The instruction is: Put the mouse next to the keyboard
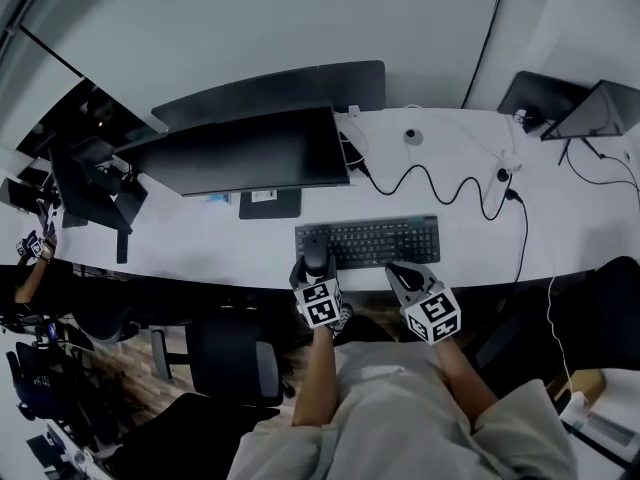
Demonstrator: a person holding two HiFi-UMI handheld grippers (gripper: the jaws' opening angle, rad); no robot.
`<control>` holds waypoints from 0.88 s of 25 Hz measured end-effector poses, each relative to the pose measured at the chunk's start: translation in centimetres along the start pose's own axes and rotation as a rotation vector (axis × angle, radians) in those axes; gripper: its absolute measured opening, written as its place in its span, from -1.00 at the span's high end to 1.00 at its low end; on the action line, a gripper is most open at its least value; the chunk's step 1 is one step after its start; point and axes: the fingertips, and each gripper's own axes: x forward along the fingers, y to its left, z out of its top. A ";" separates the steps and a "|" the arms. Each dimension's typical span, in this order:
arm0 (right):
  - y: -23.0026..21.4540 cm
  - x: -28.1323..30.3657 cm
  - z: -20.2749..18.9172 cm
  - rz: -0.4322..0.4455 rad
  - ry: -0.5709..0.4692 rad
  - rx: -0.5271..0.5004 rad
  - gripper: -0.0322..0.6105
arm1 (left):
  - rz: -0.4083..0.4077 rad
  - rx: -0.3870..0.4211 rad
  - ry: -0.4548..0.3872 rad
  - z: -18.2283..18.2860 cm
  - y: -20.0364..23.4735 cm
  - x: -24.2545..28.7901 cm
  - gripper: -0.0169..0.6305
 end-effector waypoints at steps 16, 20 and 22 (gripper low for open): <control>-7.6 -8.3 -2.3 -0.093 -0.041 0.055 0.89 | -0.171 0.059 -0.017 0.5 -15.0 0.8 0.02; -10.1 -10.5 -2.4 -0.140 -0.065 0.076 0.89 | -0.218 0.091 -0.016 0.8 -19.1 1.7 0.02; -11.3 -11.4 -2.4 -0.160 -0.072 0.082 0.89 | -0.239 0.109 -0.014 1.0 -21.0 2.1 0.02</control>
